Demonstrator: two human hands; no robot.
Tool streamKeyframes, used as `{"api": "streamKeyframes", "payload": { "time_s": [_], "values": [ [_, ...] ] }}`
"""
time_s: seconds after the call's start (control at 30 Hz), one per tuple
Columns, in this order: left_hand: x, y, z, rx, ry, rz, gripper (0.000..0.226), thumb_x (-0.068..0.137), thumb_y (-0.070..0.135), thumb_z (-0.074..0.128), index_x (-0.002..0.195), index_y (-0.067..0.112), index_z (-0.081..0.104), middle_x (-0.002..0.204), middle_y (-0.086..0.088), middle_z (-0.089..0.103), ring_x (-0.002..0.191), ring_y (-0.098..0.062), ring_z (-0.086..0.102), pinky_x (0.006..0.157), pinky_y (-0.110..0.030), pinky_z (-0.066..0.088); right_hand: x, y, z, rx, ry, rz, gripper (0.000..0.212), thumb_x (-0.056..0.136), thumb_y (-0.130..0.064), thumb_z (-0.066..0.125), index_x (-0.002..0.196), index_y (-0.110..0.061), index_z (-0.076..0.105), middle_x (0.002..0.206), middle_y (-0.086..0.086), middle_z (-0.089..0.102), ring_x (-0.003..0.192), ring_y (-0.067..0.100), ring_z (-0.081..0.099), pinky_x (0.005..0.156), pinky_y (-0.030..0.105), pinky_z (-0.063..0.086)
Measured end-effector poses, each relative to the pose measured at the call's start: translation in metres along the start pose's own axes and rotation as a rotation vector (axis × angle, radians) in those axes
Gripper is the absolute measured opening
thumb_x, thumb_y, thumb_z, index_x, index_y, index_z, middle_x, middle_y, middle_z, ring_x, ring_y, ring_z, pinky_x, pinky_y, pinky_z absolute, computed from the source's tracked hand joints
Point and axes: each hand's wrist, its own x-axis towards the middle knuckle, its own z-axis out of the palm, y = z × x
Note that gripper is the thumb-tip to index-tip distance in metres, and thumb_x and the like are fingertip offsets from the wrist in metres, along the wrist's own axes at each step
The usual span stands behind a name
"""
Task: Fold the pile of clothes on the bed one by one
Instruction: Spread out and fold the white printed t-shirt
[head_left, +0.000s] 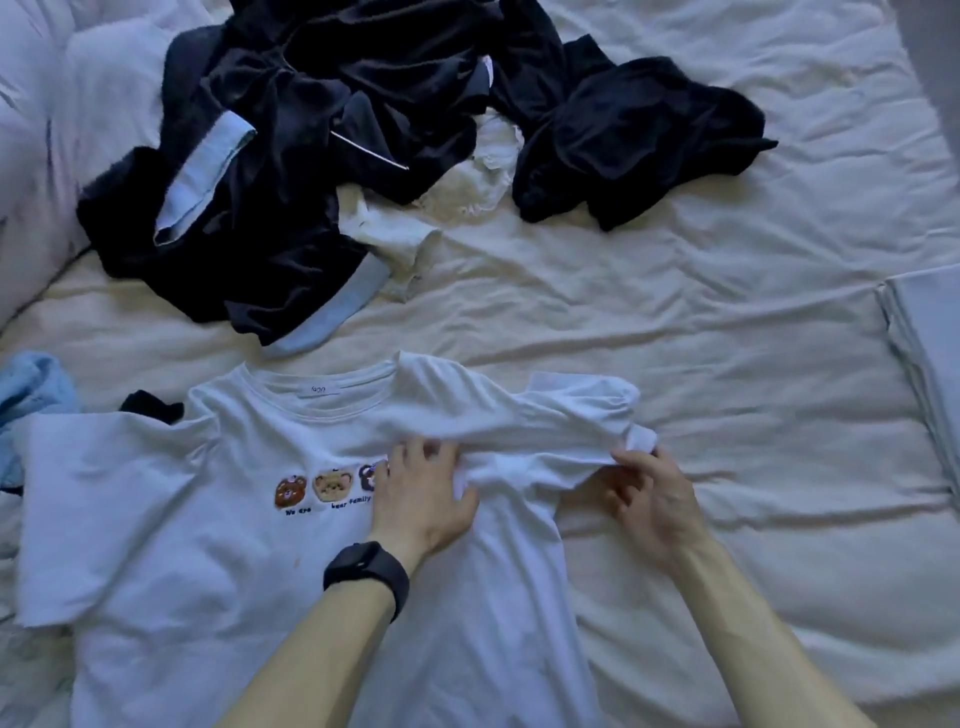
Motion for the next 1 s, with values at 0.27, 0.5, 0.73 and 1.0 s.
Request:
{"api": "streamKeyframes", "payload": {
  "time_s": [0.27,0.5,0.73,1.0],
  "values": [
    [0.091,0.126,-0.055,0.121,-0.053,0.336,0.042,0.087,0.061,0.061,0.116,0.031,0.063,0.113,0.004,0.068,0.112,-0.021,0.059,0.099,-0.036,0.039,0.012,-0.031,-0.009,-0.263,-0.09,-0.116,0.041,0.068,-0.021,0.089,0.103,-0.01,0.073,0.104,0.019,0.075,0.093,0.027,0.072,0.082,0.043,0.055],
    [0.095,0.129,-0.088,-0.414,-0.057,0.15,0.018,0.09,0.02,0.068,0.079,0.035,0.065,0.077,0.012,0.068,0.075,-0.007,0.066,0.056,-0.018,0.044,-0.016,-0.046,-0.047,-0.315,0.168,-0.466,0.02,0.08,-0.025,0.086,0.08,-0.021,0.067,0.063,-0.013,0.059,0.06,0.005,0.055,0.063,0.019,0.046],
    [0.124,0.157,-0.094,-0.286,-0.445,-0.05,0.048,0.07,0.036,0.075,0.112,0.021,0.055,0.1,0.006,0.065,0.09,-0.015,0.064,0.075,-0.033,0.055,0.002,-0.014,-0.062,-0.721,0.131,0.061,0.062,0.071,-0.079,0.066,0.095,-0.021,0.064,0.081,-0.006,0.074,0.082,0.019,0.073,0.08,0.039,0.058],
    [0.149,0.197,-0.101,-0.664,-0.294,-0.037,0.011,0.093,0.015,0.069,0.1,0.008,0.073,0.093,-0.014,0.073,0.082,-0.025,0.067,0.08,-0.044,0.058,0.019,-0.015,-0.04,-0.307,0.218,-0.071,0.031,0.091,-0.039,0.071,0.094,-0.008,0.068,0.064,0.001,0.071,0.056,0.016,0.068,0.07,0.044,0.06]
  ]
}}
